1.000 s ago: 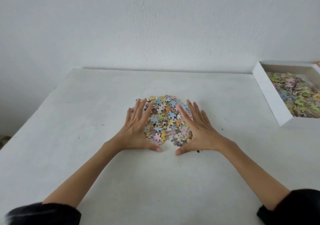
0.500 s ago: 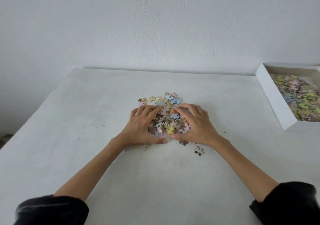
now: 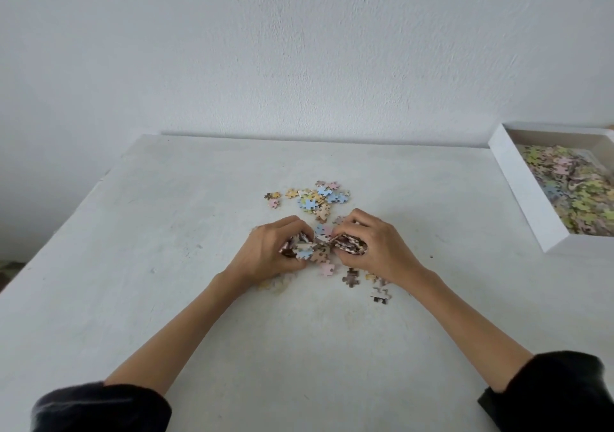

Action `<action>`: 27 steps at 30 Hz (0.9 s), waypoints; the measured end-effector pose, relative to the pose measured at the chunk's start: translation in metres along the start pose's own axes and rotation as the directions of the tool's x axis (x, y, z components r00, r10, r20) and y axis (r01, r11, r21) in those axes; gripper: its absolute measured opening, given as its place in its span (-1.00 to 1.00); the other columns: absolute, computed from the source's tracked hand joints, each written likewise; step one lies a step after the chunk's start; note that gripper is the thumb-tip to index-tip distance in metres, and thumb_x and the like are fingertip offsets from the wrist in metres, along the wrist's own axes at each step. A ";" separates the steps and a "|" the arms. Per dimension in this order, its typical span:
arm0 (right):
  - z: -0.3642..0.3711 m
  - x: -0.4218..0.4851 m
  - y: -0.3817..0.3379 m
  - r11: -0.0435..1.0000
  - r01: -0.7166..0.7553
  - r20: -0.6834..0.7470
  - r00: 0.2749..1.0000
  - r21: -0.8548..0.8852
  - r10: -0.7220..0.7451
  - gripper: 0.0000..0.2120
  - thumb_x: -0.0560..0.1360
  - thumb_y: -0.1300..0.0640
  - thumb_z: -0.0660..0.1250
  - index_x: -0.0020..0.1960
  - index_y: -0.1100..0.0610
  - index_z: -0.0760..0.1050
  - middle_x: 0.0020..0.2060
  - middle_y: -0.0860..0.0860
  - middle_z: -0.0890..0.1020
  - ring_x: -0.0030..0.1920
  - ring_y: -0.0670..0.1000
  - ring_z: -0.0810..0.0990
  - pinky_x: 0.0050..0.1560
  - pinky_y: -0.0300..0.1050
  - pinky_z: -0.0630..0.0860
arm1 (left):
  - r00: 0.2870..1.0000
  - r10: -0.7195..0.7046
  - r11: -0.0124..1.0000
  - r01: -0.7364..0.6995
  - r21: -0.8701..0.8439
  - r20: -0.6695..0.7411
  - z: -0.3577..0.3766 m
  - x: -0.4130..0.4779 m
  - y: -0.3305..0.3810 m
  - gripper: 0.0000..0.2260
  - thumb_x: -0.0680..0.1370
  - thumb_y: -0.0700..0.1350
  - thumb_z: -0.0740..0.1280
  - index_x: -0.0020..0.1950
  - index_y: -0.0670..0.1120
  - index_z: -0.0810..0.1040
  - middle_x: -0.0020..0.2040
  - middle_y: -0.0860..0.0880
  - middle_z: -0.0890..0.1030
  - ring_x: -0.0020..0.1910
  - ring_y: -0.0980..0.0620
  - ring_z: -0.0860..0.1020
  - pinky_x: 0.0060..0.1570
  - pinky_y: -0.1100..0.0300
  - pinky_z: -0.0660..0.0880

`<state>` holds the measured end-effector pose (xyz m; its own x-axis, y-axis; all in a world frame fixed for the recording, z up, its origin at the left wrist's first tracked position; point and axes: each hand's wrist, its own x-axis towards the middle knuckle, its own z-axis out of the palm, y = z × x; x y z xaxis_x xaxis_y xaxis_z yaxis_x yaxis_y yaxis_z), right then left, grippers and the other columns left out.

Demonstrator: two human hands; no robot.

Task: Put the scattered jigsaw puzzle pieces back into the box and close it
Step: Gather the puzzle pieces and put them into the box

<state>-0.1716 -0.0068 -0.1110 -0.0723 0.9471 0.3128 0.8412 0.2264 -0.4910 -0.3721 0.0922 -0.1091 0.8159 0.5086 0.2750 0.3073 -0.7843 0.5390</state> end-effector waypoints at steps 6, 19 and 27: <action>-0.007 0.004 0.006 0.946 -0.124 -0.089 0.984 0.299 0.157 -0.77 0.38 0.20 0.43 0.04 0.18 0.60 -0.13 0.07 0.66 -0.17 -0.19 0.59 -0.17 -0.37 0.51 | 0.993 -0.111 0.970 0.100 -0.221 -0.038 -0.003 0.002 -0.002 -0.62 0.22 -0.32 0.31 -0.06 0.01 0.58 -0.13 0.09 0.64 -0.13 0.14 0.58 -0.18 0.21 0.52; -0.067 0.015 0.012 0.899 -0.130 -0.140 0.969 0.419 0.205 -0.76 0.37 0.22 0.45 0.03 0.22 0.60 -0.10 0.04 0.67 -0.17 -0.21 0.59 -0.16 -0.42 0.45 | 0.998 0.024 0.971 -0.039 -0.237 -0.065 -0.023 0.043 0.051 -0.89 0.39 0.02 0.41 -0.11 0.07 0.59 -0.28 0.11 0.61 -0.36 0.05 0.54 -0.30 0.15 0.50; -0.131 -0.004 0.038 0.905 -0.109 -0.208 0.955 0.412 0.210 -0.75 0.36 0.20 0.46 0.04 0.21 0.60 -0.03 0.08 0.68 -0.02 0.00 0.65 0.04 -0.02 0.58 | 0.996 0.073 0.962 -0.084 -0.259 -0.053 -0.001 0.084 0.113 -0.92 0.44 -0.17 0.44 -0.09 -0.09 0.59 -0.36 -0.04 0.59 -0.48 0.03 0.54 -0.35 0.15 0.49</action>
<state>-0.0692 -0.0319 -0.0248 0.2190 0.9049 0.3650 0.5485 0.1952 -0.8130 -0.2695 0.0469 -0.0244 0.8090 0.4682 0.3556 0.1001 -0.7057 0.7014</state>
